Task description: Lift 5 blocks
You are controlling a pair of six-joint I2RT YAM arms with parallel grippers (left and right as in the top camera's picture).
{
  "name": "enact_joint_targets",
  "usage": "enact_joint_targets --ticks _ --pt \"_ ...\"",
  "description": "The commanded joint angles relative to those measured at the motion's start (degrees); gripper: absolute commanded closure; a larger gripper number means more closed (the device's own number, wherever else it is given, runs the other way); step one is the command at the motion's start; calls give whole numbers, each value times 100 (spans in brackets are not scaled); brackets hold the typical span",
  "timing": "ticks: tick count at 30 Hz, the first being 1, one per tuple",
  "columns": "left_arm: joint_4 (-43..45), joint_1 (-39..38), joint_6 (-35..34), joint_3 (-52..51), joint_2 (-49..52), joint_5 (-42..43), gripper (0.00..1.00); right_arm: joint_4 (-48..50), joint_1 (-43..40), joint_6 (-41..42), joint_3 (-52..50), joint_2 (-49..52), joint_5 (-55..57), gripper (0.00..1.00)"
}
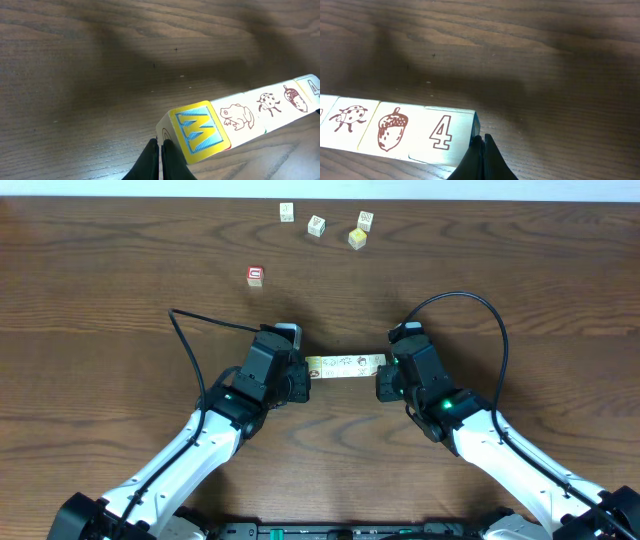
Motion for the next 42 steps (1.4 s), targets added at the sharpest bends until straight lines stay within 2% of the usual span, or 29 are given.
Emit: enact_joint_targets --ticks 1,27,42 --pt "245 -391 -72 323 39 1132 93 101 457 20 251 33 -1386 99" --pt "302 -393 -181 321 439 1134 92 170 457 15 251 566 -1322 99" --pt "732 -767 -398 319 839 1132 93 275 457 155 251 564 -1390 99"
